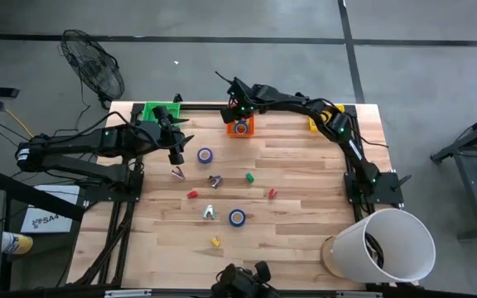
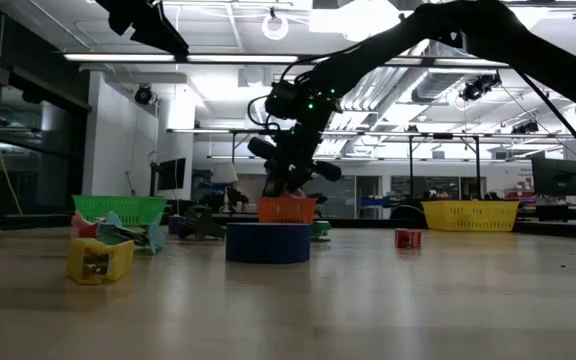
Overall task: Pick and place Stapler, Stapler remover, tape
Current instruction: Put the pink tape into the orange bin, then put the top blue tape into the orange bin
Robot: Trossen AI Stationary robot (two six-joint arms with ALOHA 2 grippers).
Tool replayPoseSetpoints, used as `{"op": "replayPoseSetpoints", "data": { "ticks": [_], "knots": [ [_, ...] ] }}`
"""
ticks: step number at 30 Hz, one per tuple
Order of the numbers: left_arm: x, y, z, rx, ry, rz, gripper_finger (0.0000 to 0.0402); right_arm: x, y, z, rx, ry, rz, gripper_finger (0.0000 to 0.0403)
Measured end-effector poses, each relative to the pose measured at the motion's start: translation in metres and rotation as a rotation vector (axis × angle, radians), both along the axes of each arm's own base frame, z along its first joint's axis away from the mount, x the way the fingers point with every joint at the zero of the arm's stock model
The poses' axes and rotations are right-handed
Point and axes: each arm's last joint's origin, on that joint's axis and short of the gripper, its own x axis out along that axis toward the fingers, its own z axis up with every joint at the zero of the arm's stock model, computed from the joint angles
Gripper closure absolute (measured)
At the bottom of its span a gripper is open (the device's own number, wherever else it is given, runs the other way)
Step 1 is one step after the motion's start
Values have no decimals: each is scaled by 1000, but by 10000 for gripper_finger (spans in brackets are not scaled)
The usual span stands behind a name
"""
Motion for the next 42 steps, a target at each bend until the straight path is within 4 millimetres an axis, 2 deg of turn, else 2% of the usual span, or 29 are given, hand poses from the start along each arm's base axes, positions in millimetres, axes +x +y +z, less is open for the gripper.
{"op": "replayPoseSetpoints", "data": {
  "ticks": [8,15,20,29,32,42],
  "knots": [
    [0,0,0,0,0,0,161,0,1,0,37,-14,10,264],
    [0,0,0,-6,-1,-8,161,-2,0,5,73,-44,37,227],
    [-1,0,-3,-39,11,5,161,-8,4,34,22,-79,64,225],
    [1,-1,-14,-104,81,16,161,-30,19,88,-97,-43,100,225],
    [8,-1,-18,-117,106,1,161,-37,26,99,-102,-19,110,225],
    [44,-1,-54,-212,311,-86,161,-52,66,138,-145,26,194,224]
  ]
}}
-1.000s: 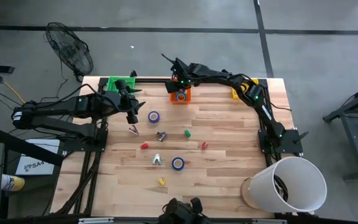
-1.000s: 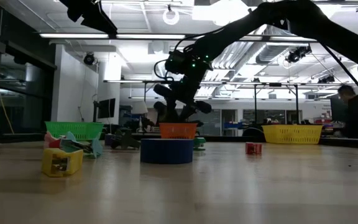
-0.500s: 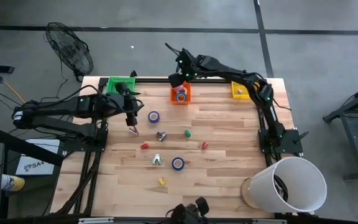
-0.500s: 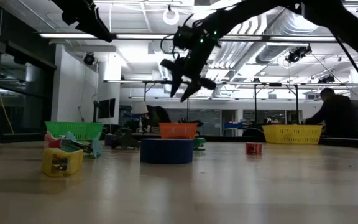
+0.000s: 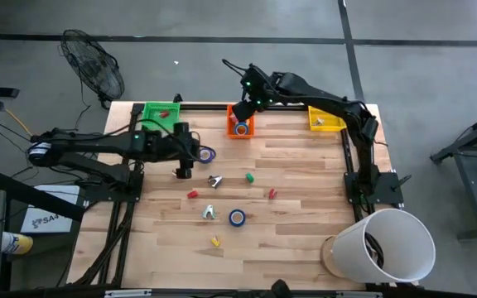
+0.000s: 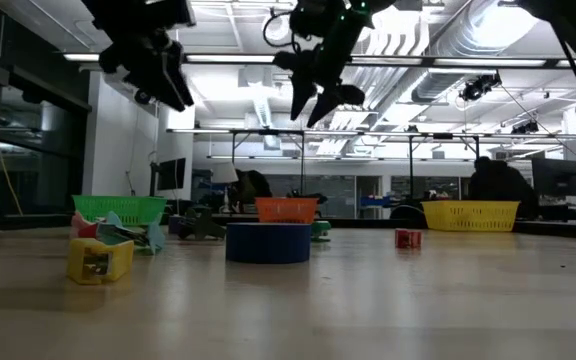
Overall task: Pick and place Stapler, Stapler remover, tape
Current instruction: Put the top blue tape into the orange bin
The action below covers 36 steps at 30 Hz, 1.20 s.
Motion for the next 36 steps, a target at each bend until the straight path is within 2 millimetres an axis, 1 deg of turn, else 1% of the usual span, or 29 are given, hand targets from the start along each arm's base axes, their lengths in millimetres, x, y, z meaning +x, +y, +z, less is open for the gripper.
{"op": "replayPoseSetpoints", "data": {
  "ticks": [4,8,11,16,20,25,31,36],
  "knots": [
    [9,-1,-10,-46,52,-61,161,-5,15,14,-28,10,40,224],
    [15,5,-17,-131,73,-136,161,-9,30,22,-29,28,84,224],
    [16,14,-21,-178,90,-156,161,-15,41,30,-33,40,106,224],
    [18,33,-31,-235,123,-128,161,-21,58,37,-54,84,142,224],
    [21,45,-45,-291,188,-96,161,-28,75,44,-72,122,176,224],
    [32,49,-63,-303,264,-119,161,-30,94,48,-123,170,193,224],
    [43,52,-86,-308,349,-129,161,-37,115,54,-144,213,216,224],
    [53,56,-99,-295,357,-124,161,-47,140,61,-204,270,235,224]
  ]
}}
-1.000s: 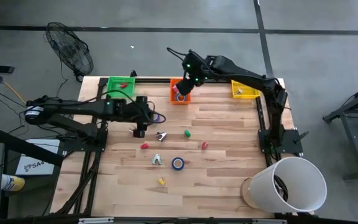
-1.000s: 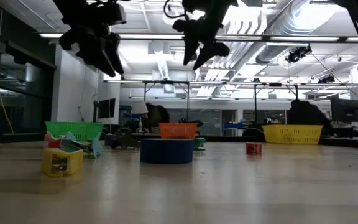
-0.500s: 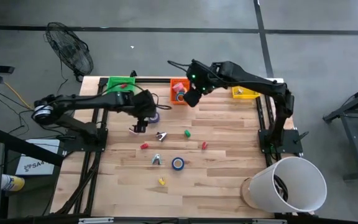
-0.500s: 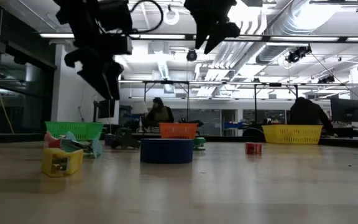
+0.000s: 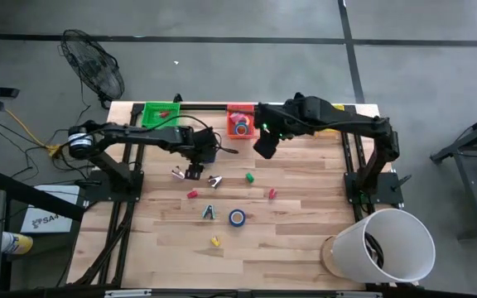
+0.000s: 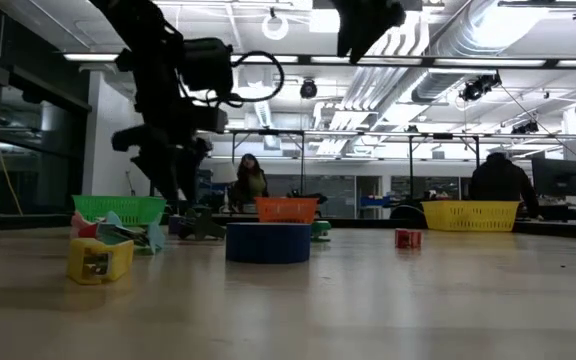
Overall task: Pick and place Stapler, Stapler remover, tape
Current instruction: Put the top blue tape into the orange bin
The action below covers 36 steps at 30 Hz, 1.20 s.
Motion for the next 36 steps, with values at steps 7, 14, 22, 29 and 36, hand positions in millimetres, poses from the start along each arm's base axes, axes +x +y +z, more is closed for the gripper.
{"op": "replayPoseSetpoints", "data": {
  "ticks": [7,14,22,29,36],
  "knots": [
    [5,2,-15,-19,43,16,161,-19,30,16,-92,-4,3,224],
    [6,2,-22,-14,76,23,172,-43,51,34,-160,-54,-22,224],
    [6,4,-21,24,78,90,265,-75,62,52,-196,-108,-48,224],
    [6,4,-23,20,76,117,353,-99,67,67,-199,-179,-39,224],
    [5,4,-23,18,79,116,360,-111,67,75,-225,-215,-43,224]
  ]
}}
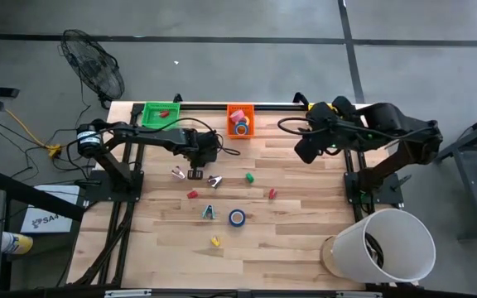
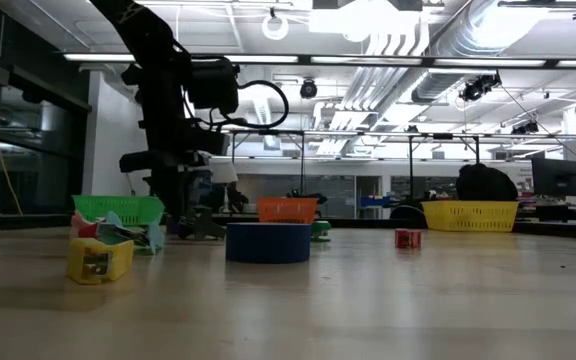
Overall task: Pick and place Stapler, Stapler remover, tape
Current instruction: Put the top blue tape into the orange bin
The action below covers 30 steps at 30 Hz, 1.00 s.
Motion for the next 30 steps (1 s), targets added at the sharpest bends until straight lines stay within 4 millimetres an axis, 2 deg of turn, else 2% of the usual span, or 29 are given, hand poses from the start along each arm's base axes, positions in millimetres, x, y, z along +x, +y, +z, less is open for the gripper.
{"op": "replayPoseSetpoints", "data": {
  "ticks": [3,11,22,26,30],
  "knots": [
    [0,0,0,0,0,0,354,-2,0,1,-5,-5,-2,224],
    [3,0,6,-29,-12,-6,382,-2,0,1,-11,5,12,224],
    [28,8,49,43,-135,-74,373,-2,0,1,-12,6,12,224],
    [40,19,75,124,-228,-90,373,-2,0,1,-11,5,12,224],
    [48,36,93,162,-325,-66,373,-2,0,1,-9,6,14,224]
  ]
}}
